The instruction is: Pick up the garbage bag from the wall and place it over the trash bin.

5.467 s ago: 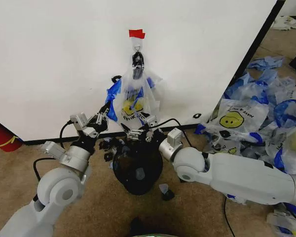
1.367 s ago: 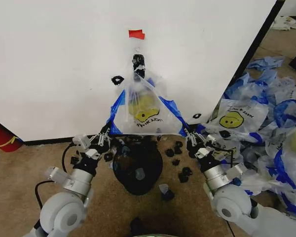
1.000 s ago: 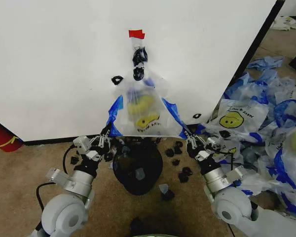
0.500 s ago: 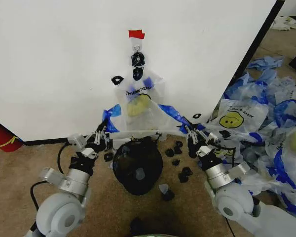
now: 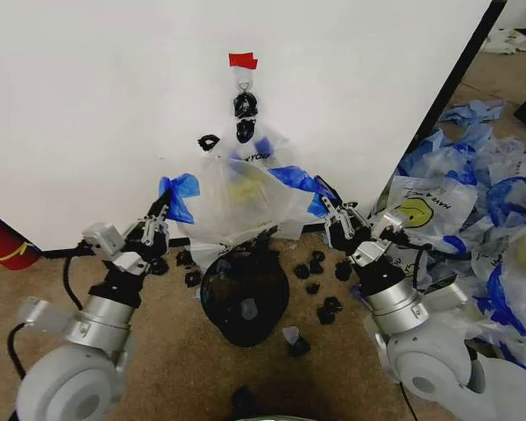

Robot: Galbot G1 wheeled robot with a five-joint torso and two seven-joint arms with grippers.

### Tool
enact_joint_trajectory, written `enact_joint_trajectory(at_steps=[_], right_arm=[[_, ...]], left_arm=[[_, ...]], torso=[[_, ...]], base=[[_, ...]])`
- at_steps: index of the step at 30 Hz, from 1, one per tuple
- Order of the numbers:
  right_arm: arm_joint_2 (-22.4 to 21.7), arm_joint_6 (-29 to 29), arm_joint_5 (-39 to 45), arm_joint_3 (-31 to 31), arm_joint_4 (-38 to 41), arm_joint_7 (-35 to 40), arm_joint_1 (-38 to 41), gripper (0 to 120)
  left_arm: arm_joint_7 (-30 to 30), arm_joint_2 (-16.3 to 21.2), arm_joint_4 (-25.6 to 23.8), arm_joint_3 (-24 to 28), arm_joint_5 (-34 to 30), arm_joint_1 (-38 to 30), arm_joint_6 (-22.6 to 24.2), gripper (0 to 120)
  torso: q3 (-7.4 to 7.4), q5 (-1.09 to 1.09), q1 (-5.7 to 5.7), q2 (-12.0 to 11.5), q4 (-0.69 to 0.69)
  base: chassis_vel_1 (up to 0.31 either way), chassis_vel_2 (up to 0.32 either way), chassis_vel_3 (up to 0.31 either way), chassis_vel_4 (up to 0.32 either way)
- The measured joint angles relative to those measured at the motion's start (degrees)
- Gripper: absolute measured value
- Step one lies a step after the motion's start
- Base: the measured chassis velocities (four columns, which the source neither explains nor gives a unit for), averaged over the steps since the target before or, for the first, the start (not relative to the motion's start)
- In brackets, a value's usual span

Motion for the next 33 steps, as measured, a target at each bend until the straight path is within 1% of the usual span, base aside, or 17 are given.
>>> enact_joint_trajectory(at_steps=[3, 18, 22, 28, 33], right_arm=[[-0.4, 0.2, 1.1, 0.0, 1.2, -0.8, 0.4, 0], [-1.3, 0.7, 4.3, 1.0, 4.5, -2.7, 0.7, 0], [-0.9, 0.8, 4.2, -0.4, 4.2, -2.8, 0.6, 0], [1.1, 1.6, 2.9, -4.9, 1.9, -3.5, 1.3, 0], [2.5, 1.8, 2.3, -7.0, 0.2, -3.9, 2.2, 0]], left_arm=[[-0.2, 0.2, -0.9, -0.5, -0.2, 1.2, 0.2, 0], [-1.1, 0.0, -0.9, -2.7, -1.0, 4.0, 1.4, 0], [-1.1, -0.4, -0.9, -2.6, -0.7, 4.6, 1.5, 0], [-1.0, -1.0, -0.8, -1.9, 1.0, 5.4, 1.3, 0], [-0.9, -1.0, -0.7, -1.6, 1.3, 5.2, 1.1, 0]], torso=[[0.00, 0.01, 0.00, 0.0, 0.00], [0.00, 0.00, 0.00, 0.0, 0.00], [0.00, -0.01, 0.00, 0.0, 0.00], [0.00, 0.00, 0.00, 0.0, 0.00], [0.00, 0.00, 0.00, 0.0, 0.00]], base=[[0.000, 0.000, 0.000, 0.000], [0.000, 0.000, 0.000, 0.000], [0.000, 0.000, 0.000, 0.000], [0.000, 0.000, 0.000, 0.000], [0.000, 0.000, 0.000, 0.000]])
